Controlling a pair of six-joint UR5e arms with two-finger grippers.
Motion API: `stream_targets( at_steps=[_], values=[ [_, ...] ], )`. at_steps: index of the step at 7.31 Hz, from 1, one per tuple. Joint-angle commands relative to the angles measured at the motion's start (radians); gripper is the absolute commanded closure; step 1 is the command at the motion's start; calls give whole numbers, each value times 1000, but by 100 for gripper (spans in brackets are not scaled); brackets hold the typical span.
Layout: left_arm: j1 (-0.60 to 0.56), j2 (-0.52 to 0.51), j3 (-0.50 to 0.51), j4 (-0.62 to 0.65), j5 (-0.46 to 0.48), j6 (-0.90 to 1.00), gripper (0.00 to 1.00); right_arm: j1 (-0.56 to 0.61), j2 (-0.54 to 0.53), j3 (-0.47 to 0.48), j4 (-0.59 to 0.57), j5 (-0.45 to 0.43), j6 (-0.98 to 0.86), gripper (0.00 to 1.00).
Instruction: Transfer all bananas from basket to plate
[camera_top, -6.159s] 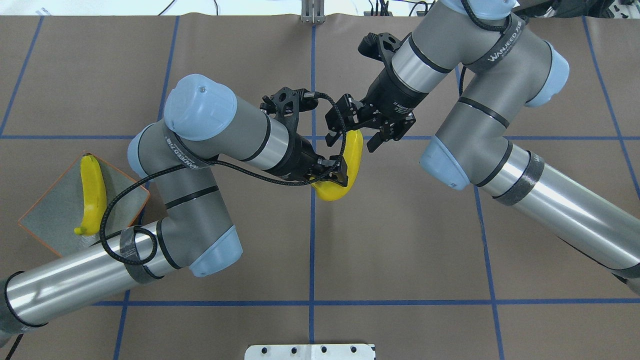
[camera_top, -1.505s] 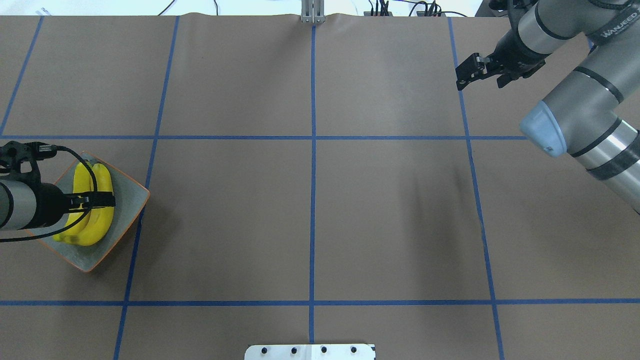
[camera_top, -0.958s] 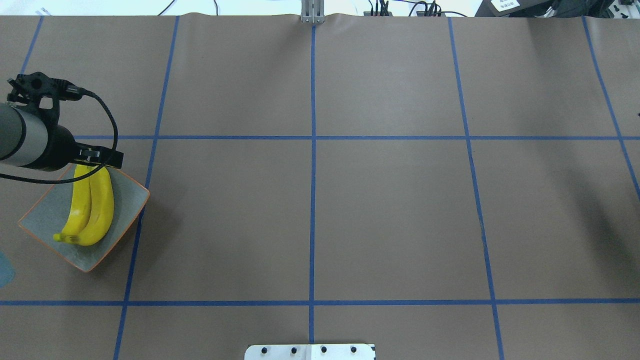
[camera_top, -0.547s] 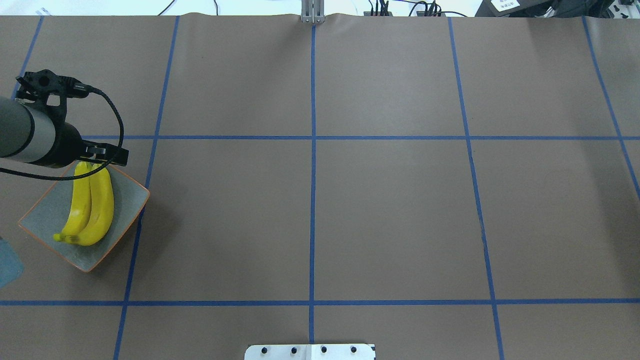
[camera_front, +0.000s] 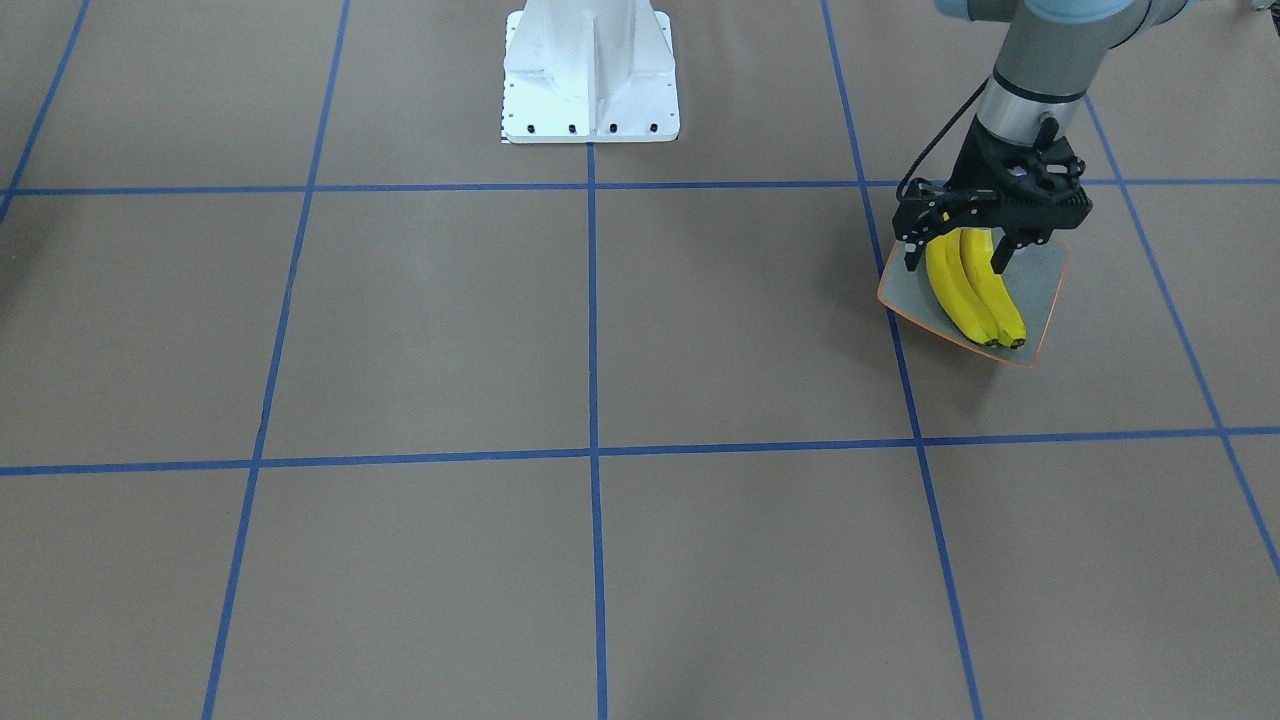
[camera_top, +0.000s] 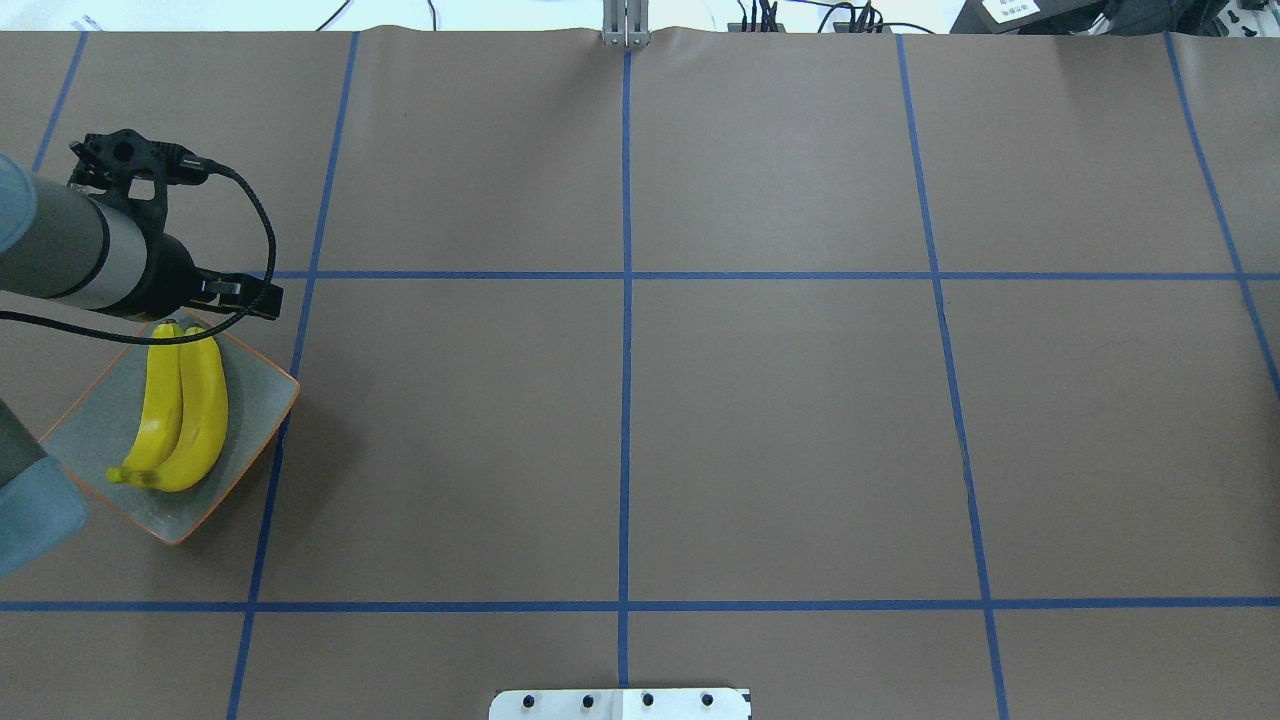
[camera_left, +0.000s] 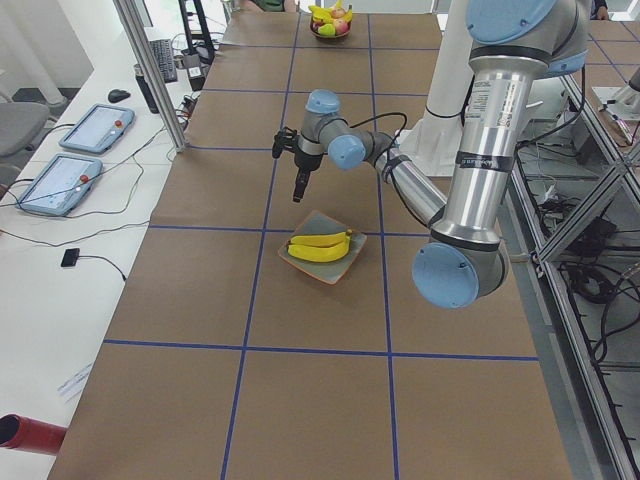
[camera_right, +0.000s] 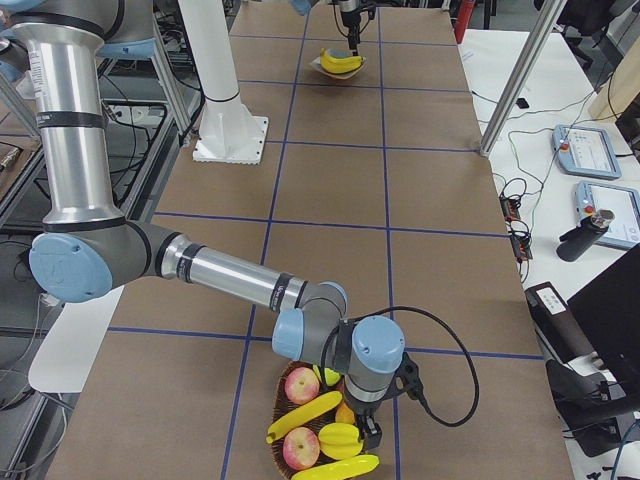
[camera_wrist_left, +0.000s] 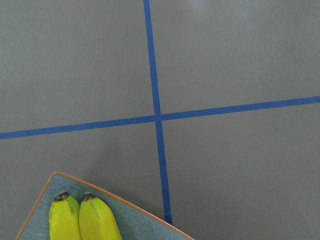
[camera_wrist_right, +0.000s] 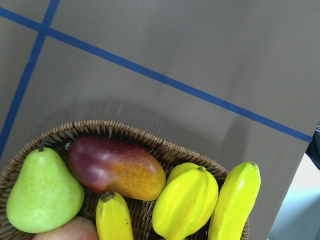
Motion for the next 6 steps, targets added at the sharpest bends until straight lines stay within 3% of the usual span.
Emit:
stream_targets(
  at_steps=[1,4,6],
  values=[
    [0,-9,8,0,1,0,0,6,-2,-76,104,-7,81,0],
    [0,-14,21,-2,1,0,0,4,24,-90,133,-96,386,0],
    [2,-21,33,-5,-1,0,0,1,65,-281,370,-168,479,0]
  ],
)
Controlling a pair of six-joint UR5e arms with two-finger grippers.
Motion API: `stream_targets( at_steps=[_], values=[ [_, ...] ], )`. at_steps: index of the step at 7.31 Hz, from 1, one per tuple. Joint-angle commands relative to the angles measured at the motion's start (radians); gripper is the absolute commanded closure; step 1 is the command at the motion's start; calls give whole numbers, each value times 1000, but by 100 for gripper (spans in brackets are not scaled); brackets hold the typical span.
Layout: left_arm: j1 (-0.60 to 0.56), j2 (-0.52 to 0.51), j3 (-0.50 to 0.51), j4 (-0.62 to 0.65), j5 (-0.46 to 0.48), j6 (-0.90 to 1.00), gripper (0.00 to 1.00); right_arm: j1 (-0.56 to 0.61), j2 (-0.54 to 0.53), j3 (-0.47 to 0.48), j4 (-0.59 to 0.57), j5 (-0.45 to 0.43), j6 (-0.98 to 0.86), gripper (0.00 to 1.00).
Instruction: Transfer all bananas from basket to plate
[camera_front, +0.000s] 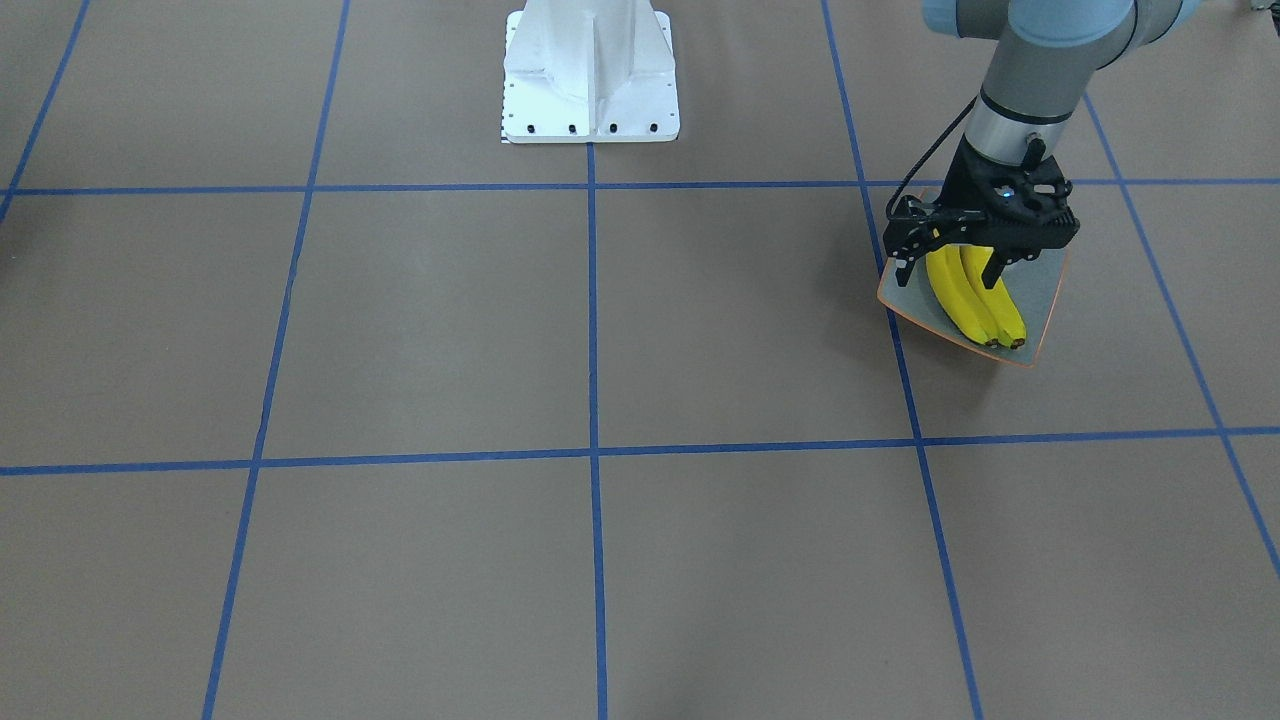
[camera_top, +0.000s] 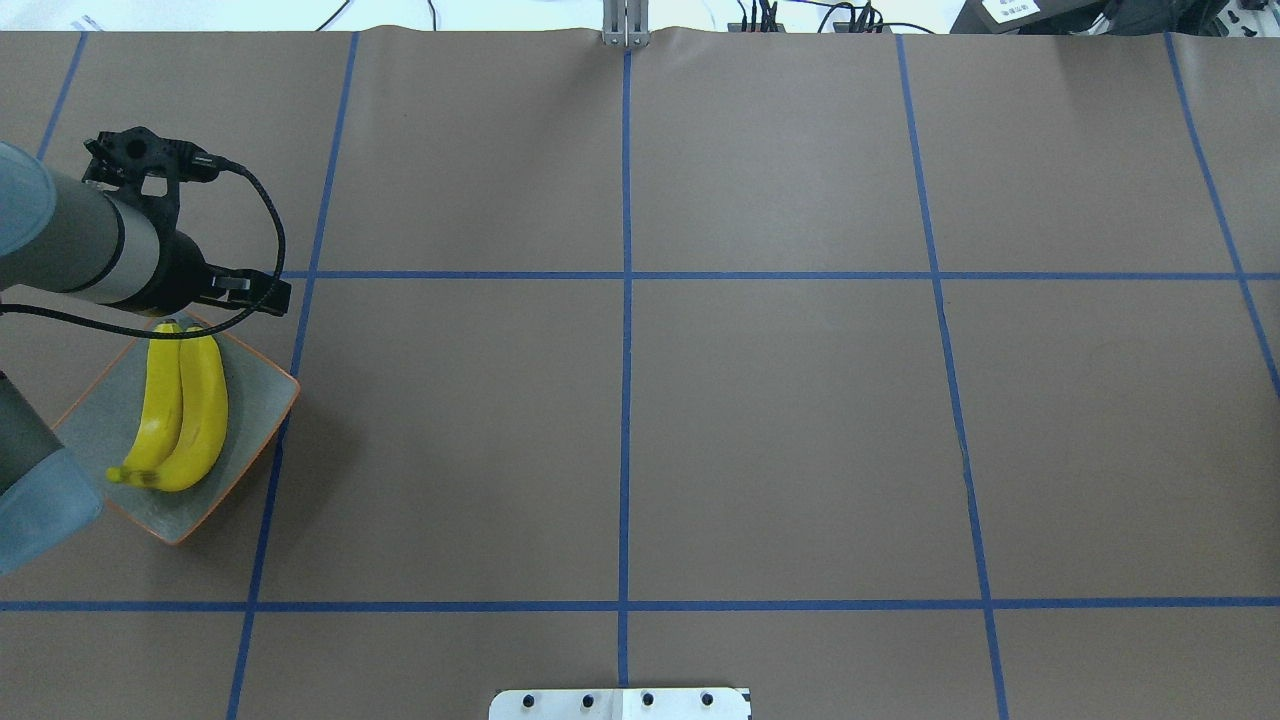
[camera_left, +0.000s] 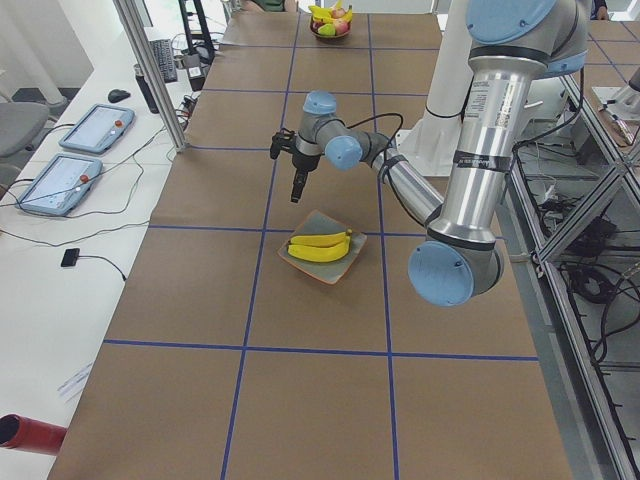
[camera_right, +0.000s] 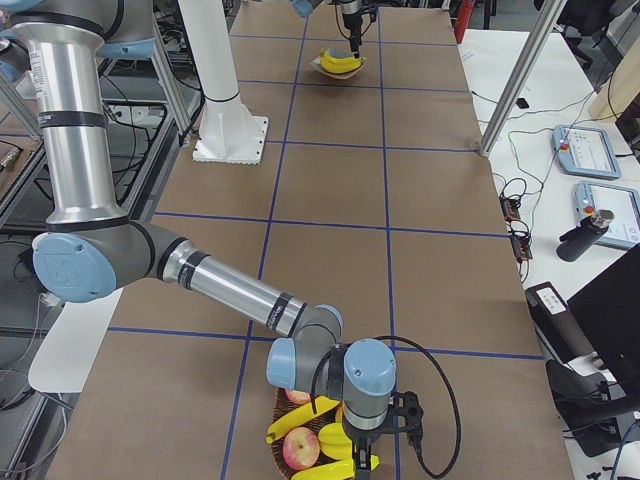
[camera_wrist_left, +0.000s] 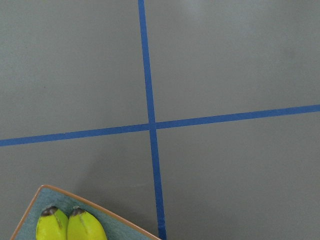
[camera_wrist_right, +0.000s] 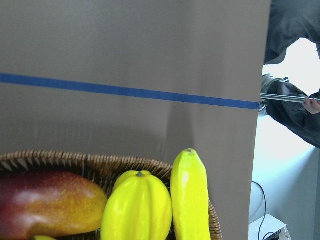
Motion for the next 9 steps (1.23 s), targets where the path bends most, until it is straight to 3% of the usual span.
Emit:
stream_targets(
  at_steps=[1,3,5,9],
  values=[
    [1,-5,7,-1,0,0,0,-7,37,-125,128,-29,61,0],
    [-1,-3,16,-4,1,2,0,-16,36,-124,126,74,62,0],
    [-1,-3,24,-6,0,2,0,-20,36,-127,131,122,52,0],
    [1,-18,50,-9,0,2,0,-43,71,-195,133,69,38,0]
  ],
)
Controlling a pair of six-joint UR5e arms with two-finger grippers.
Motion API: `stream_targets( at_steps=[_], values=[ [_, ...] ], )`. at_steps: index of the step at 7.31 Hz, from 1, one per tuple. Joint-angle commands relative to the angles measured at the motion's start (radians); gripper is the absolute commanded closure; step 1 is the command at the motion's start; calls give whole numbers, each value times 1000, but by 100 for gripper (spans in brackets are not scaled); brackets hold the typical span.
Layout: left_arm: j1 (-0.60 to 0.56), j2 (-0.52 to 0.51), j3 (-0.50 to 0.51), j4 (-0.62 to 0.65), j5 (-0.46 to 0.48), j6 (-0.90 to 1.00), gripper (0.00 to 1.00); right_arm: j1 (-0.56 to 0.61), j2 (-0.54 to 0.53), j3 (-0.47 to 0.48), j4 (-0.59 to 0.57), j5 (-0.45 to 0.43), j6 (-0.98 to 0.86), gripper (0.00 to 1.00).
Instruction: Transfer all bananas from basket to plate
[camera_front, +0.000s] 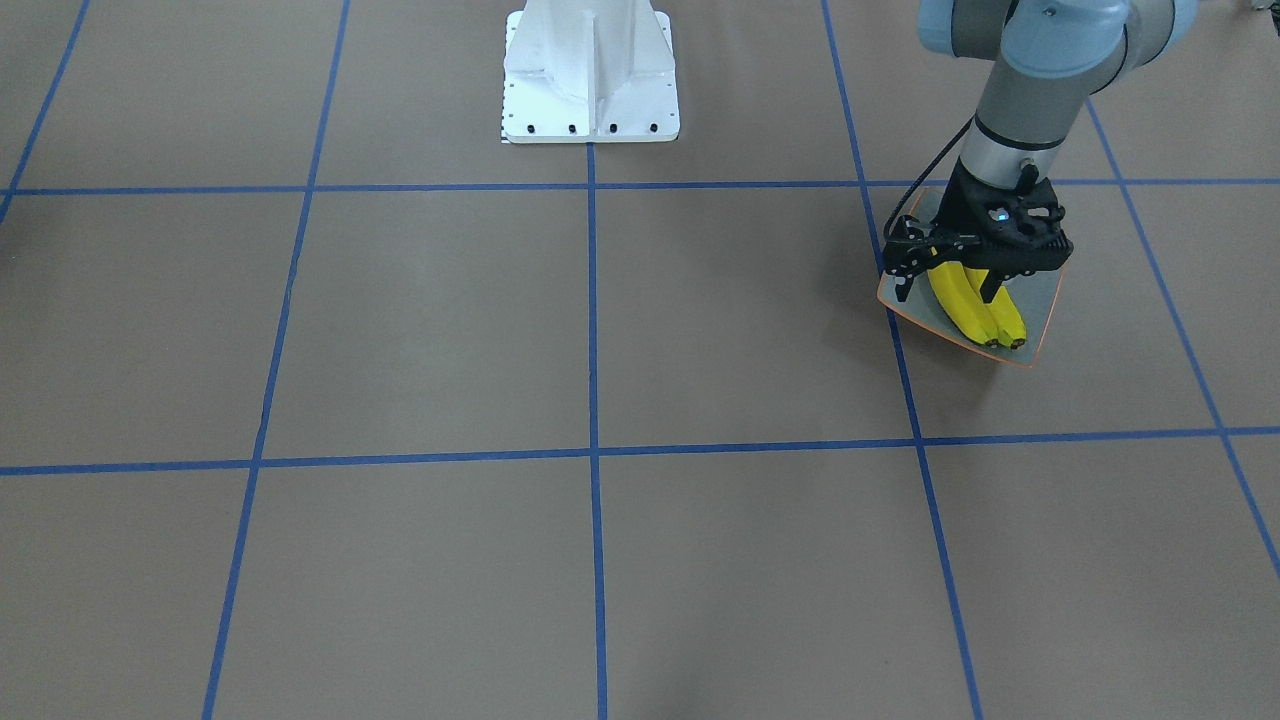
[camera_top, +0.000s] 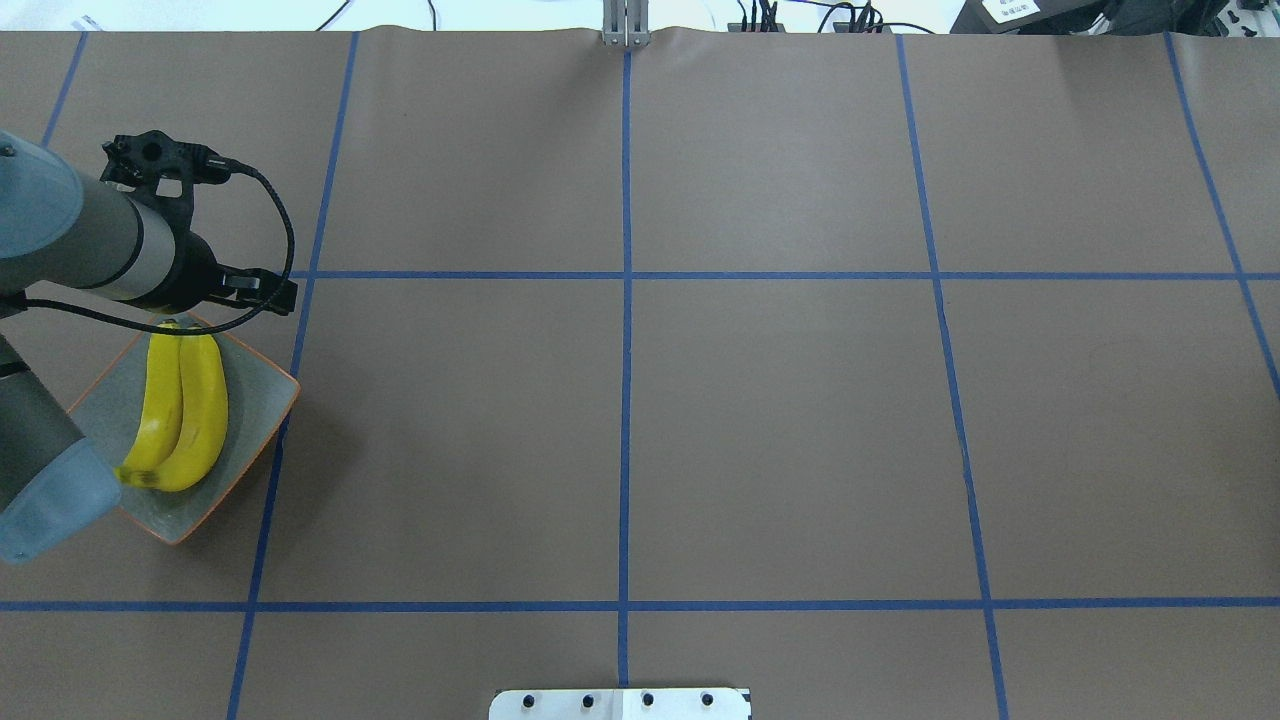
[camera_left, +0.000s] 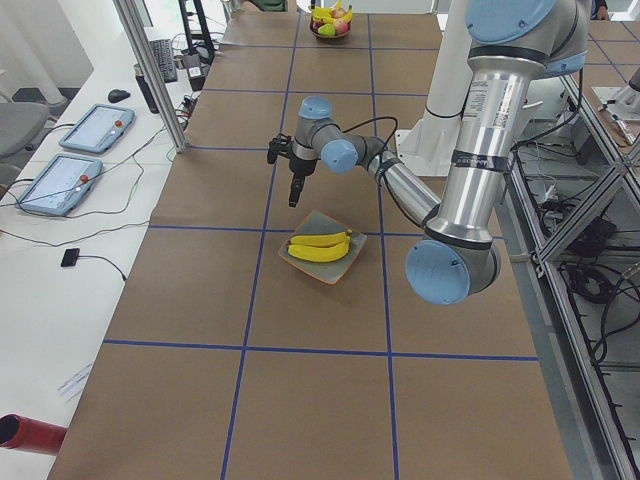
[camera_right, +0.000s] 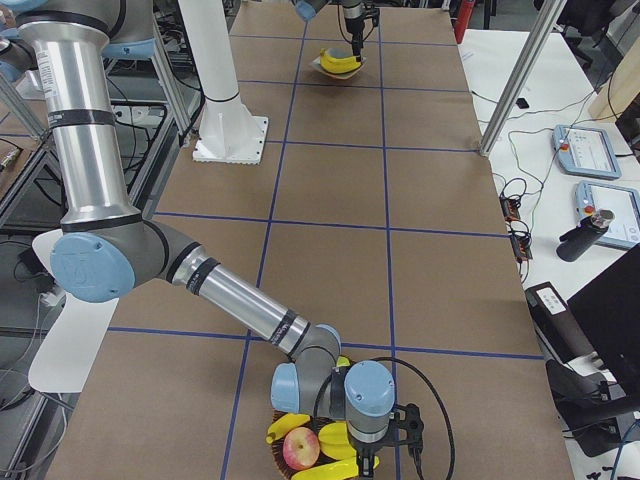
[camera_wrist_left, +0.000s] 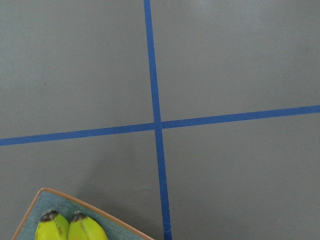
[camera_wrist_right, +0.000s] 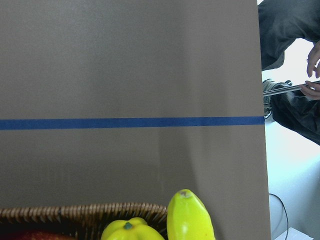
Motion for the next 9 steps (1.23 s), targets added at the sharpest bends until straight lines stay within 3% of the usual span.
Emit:
stream_targets(
  at_steps=[1,9],
  values=[
    [1,-5,2,1,2,0,0,-9,37,-62,0,-22,-1,0],
    [1,-7,19,-2,2,3,0,-45,72,-120,0,-73,10,0]
  ],
)
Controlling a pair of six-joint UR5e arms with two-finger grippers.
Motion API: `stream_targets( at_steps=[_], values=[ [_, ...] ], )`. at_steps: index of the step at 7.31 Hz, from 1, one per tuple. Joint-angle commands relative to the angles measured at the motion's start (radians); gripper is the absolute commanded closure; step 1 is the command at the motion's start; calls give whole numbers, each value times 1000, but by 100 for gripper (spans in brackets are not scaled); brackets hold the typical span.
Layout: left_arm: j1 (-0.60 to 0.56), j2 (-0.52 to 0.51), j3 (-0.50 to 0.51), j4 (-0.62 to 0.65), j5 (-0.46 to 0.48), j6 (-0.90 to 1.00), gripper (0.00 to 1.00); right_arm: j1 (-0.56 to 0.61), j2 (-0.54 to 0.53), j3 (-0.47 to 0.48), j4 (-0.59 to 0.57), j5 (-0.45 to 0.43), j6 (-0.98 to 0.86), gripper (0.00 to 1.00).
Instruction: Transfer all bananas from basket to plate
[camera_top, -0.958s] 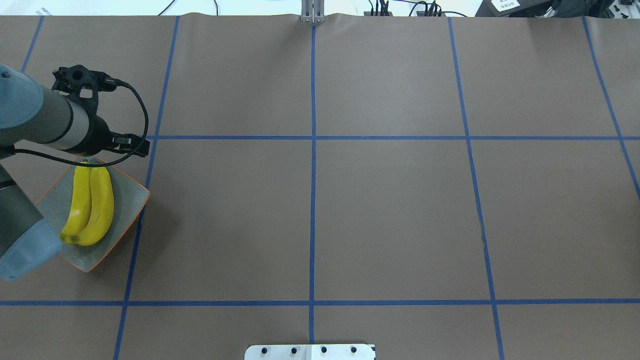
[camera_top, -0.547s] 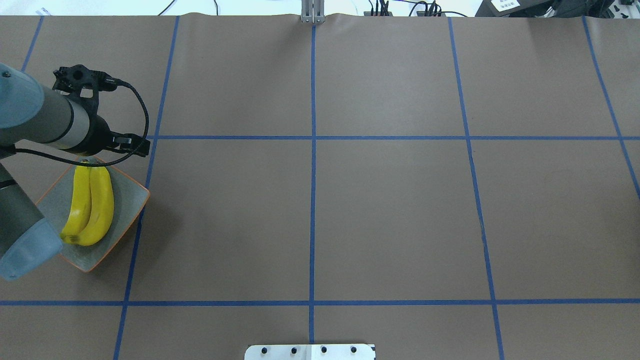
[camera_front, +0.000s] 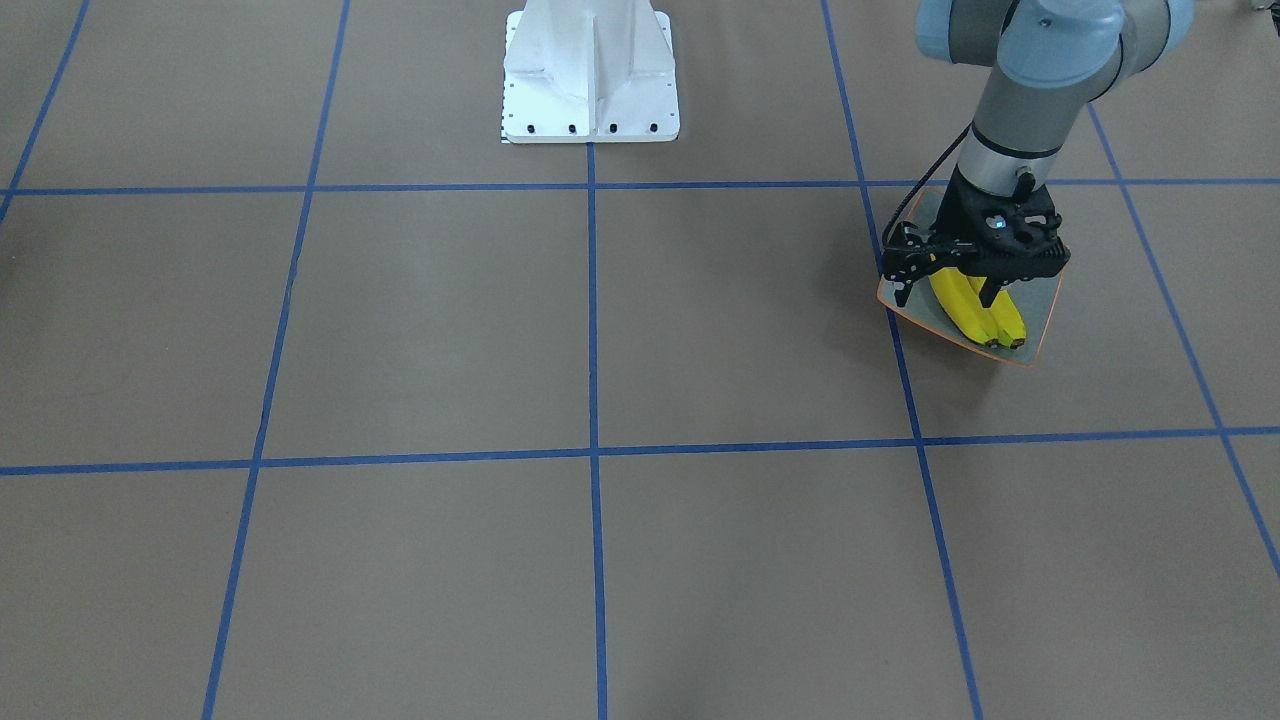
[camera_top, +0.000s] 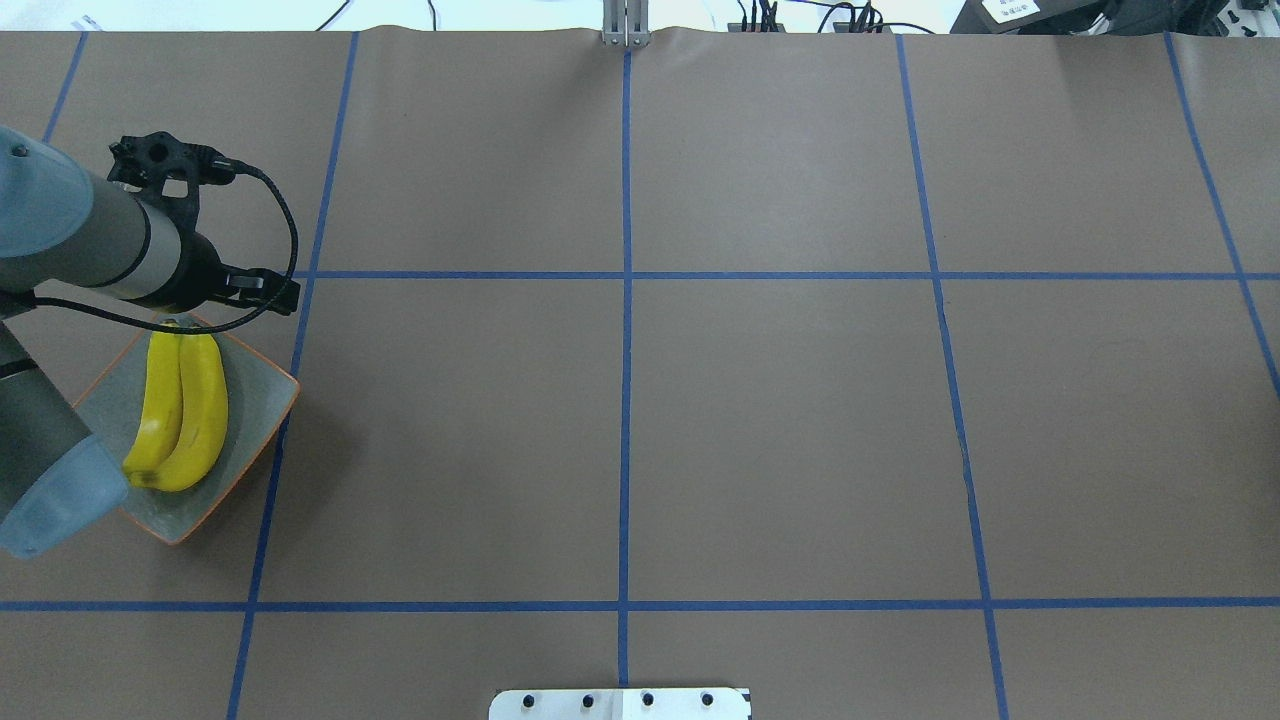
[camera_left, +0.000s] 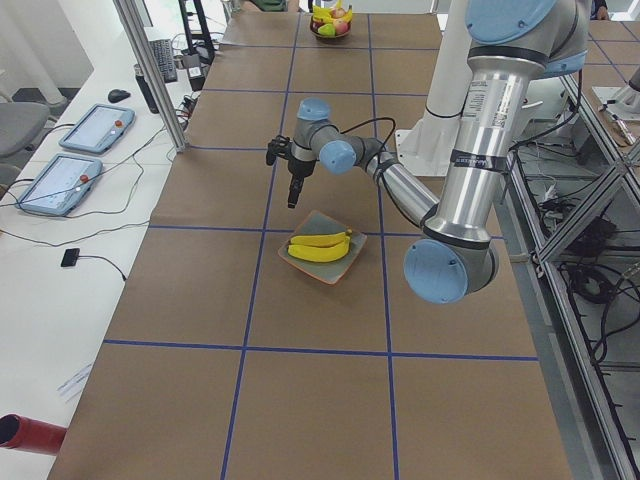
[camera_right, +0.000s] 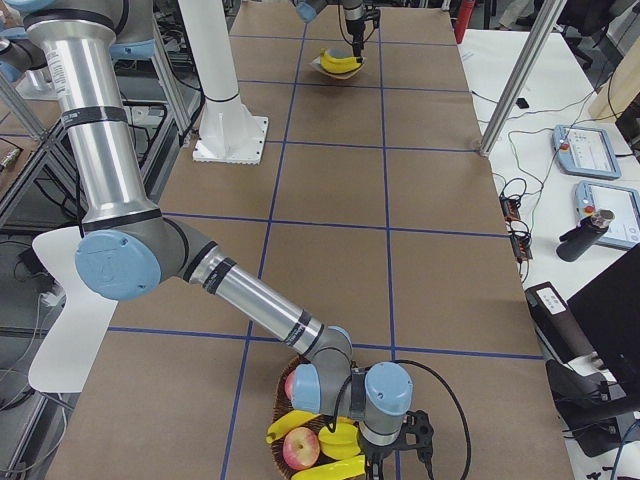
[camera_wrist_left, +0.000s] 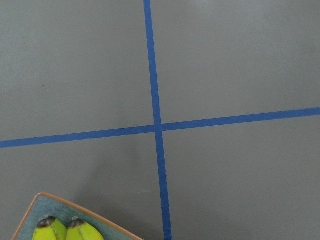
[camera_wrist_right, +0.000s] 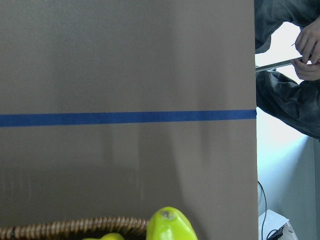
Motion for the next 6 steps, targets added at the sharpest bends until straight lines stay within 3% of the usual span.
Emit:
stream_targets(
  at_steps=[1,5,6],
  values=[
    [0,0,3,0,0,0,0,-1,0,-9,0,0,1,0],
    [0,0,16,-1,2,3,0,-10,0,-10,0,4,7,4],
    [0,0,17,-1,2,5,0,-10,0,-12,0,6,7,19]
  ],
)
